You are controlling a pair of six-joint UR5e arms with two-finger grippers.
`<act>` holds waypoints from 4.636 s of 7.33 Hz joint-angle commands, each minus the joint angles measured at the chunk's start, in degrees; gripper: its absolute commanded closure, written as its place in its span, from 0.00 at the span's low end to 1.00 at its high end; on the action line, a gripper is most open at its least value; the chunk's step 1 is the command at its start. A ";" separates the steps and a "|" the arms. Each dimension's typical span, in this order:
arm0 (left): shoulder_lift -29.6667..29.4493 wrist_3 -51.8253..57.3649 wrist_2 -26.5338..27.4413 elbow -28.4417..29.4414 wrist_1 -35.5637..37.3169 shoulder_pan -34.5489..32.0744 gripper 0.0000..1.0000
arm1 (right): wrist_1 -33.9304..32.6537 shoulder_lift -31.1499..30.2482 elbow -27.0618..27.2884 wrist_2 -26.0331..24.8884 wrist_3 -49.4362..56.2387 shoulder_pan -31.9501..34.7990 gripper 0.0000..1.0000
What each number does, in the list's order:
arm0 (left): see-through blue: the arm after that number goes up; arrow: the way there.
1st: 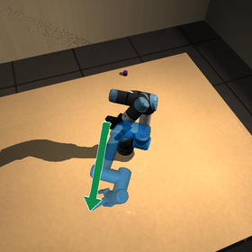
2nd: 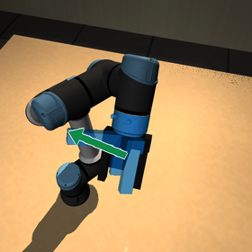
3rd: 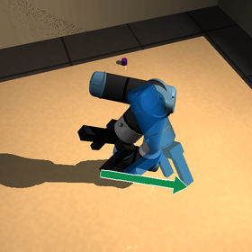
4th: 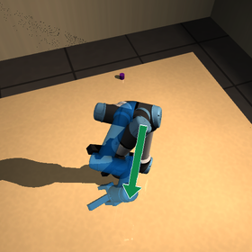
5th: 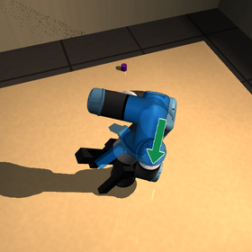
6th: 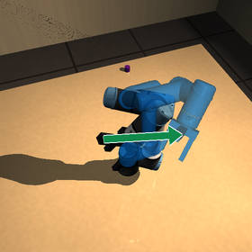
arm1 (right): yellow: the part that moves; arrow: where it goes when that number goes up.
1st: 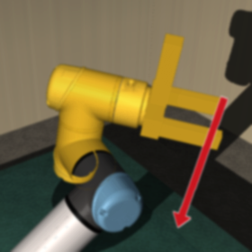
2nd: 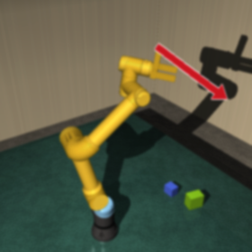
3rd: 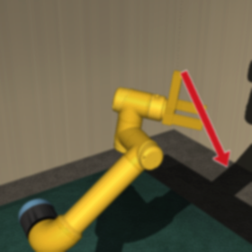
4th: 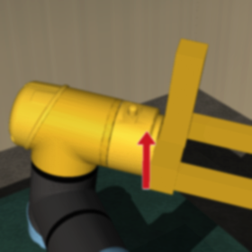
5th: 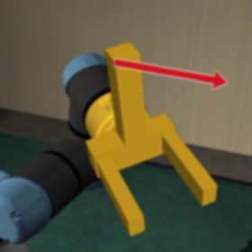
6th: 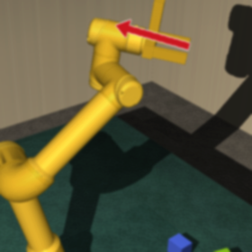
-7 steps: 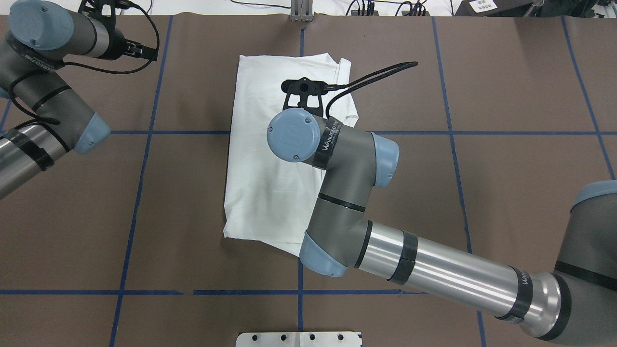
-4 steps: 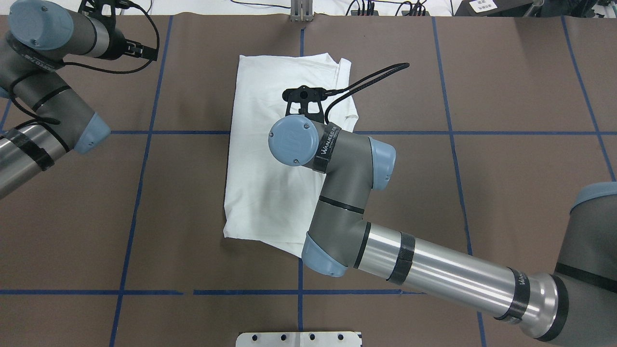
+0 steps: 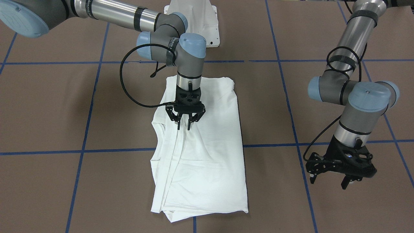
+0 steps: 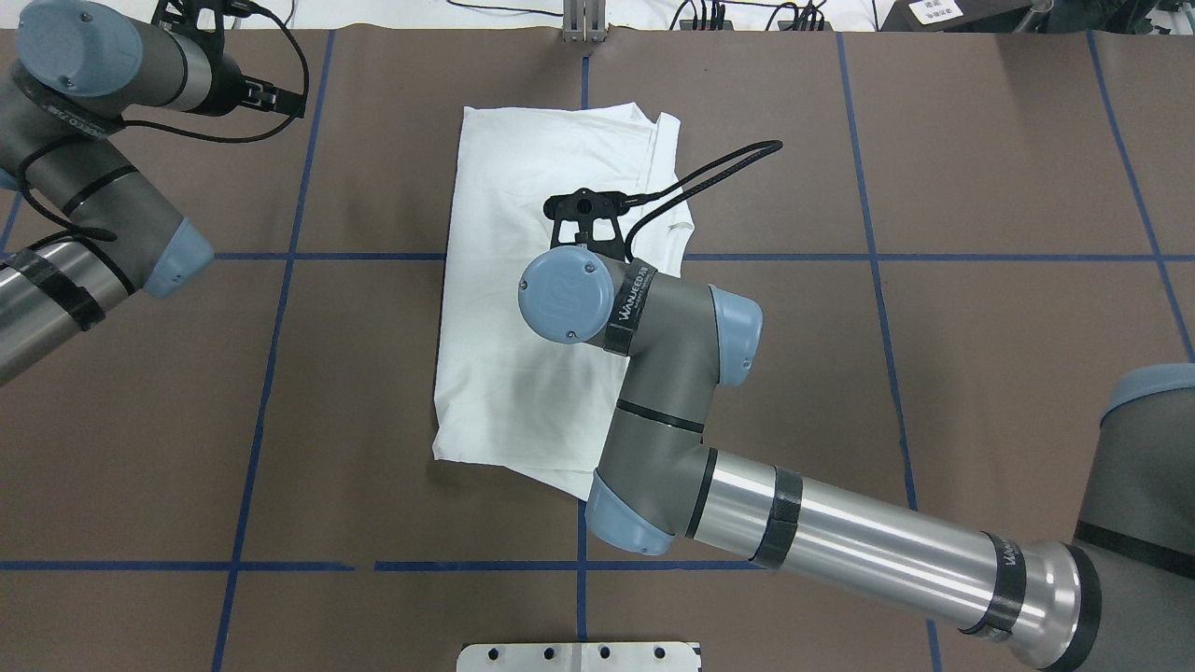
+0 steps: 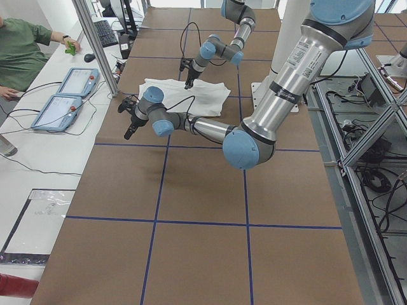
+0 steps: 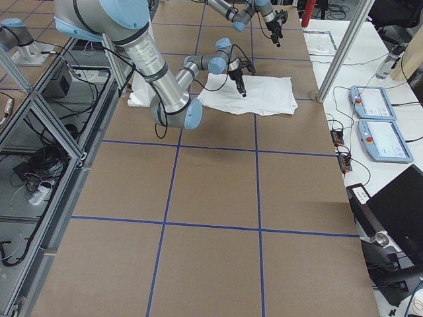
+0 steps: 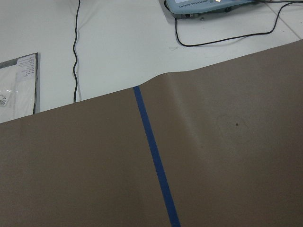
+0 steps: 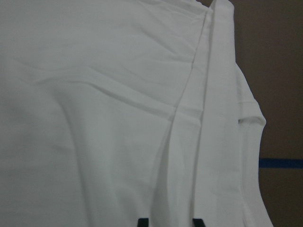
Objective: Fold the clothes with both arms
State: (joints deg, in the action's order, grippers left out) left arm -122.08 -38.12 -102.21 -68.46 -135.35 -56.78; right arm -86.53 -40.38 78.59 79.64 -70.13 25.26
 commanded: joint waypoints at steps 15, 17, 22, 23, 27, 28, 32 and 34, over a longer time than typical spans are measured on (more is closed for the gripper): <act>4.45 -6.65 -7.72 -11.37 1.58 0.35 0.00 | -0.57 -17.07 27.62 5.25 -0.39 1.90 0.00; 11.21 -15.72 -8.18 -27.60 8.92 6.29 0.00 | 0.13 -22.96 36.42 5.35 -8.30 -1.51 0.00; 11.86 -40.09 5.78 -37.54 17.93 29.59 0.00 | 10.86 -32.31 41.03 2.71 -13.01 -4.25 0.00; 11.95 -40.63 5.88 -37.18 17.93 30.92 0.00 | 10.86 -32.31 40.94 1.49 -13.01 -4.60 0.00; 11.78 -42.13 6.32 -35.33 17.84 35.15 0.01 | 10.95 -32.31 40.68 0.34 -13.01 -5.22 0.00; 11.86 -42.13 6.32 -35.25 17.84 35.42 0.01 | 10.95 -32.31 40.68 0.34 -12.92 -5.31 0.00; 11.43 -42.13 6.32 -33.93 17.84 36.04 0.14 | 10.95 -32.31 40.59 0.34 -12.92 -5.48 0.00; 11.16 -42.21 6.32 -32.97 17.76 36.99 0.20 | 10.95 -32.31 40.59 0.25 -12.92 -5.57 0.00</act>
State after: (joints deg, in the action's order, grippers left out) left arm -110.78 -80.26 -95.89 -102.06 -117.53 -20.51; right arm -75.59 -72.69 119.18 79.96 -83.06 19.73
